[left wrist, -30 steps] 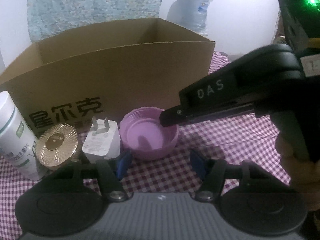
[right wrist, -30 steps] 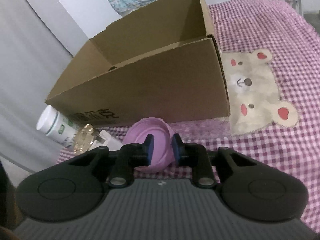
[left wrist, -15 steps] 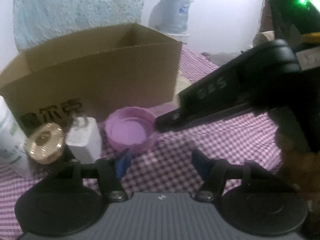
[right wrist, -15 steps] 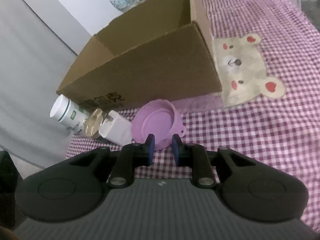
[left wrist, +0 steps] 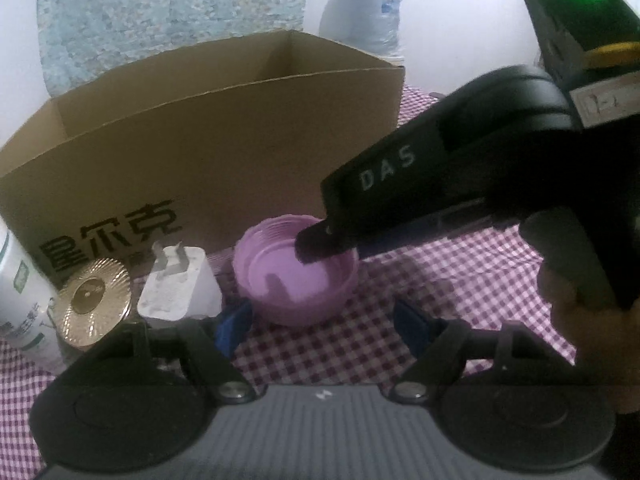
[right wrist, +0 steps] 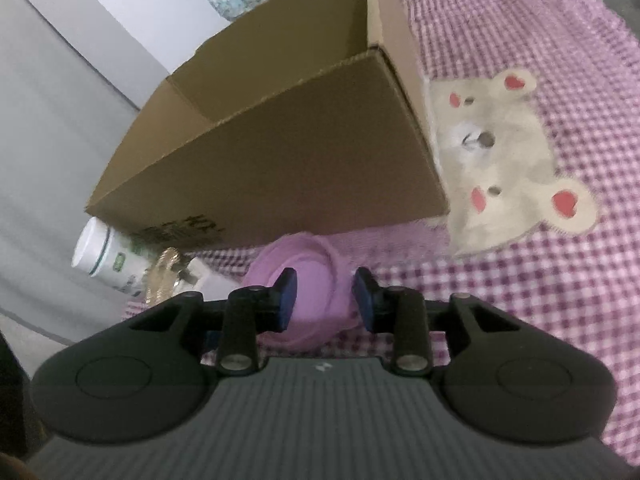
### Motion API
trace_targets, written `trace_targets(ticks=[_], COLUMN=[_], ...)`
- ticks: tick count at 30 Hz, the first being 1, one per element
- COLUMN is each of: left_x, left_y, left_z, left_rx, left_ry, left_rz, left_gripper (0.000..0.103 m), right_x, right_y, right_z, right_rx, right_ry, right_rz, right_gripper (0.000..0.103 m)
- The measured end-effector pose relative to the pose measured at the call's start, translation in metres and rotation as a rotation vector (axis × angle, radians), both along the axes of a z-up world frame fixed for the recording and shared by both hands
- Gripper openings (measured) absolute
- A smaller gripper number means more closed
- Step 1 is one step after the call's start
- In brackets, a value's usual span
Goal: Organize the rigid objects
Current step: 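Close the right tool on the rim of the pink silicone lid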
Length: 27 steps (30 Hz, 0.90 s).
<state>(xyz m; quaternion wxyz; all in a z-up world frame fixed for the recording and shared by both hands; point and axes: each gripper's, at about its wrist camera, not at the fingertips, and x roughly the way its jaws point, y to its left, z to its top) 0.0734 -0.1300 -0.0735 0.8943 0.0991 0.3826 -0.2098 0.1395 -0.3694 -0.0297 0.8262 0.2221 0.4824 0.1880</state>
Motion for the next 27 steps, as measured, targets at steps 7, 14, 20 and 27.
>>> trace_targets(ticks=[7,14,20,27], left_x=[-0.010,-0.033,-0.039,-0.027], left_y=[-0.001,-0.004,0.000,-0.006], left_z=[0.003,0.002,-0.001,-0.002], left_rx=[-0.031,-0.054,-0.042,0.004], left_ry=[0.003,0.044,0.038,0.028], left_rz=[-0.056,-0.125,-0.127,-0.126], left_gripper=[0.079,0.080,0.080,0.082], right_x=[-0.022,-0.058,-0.076,-0.069], right_y=[-0.008,-0.025,-0.031,-0.030], right_z=[0.002,0.005,0.009,0.011], right_rx=[-0.005,-0.007,-0.037,-0.079], right_ry=[0.023,0.053,0.021,-0.009], right_rz=[-0.005,-0.028,-0.046,-0.040], right_gripper=[0.033,0.033,0.033,0.033])
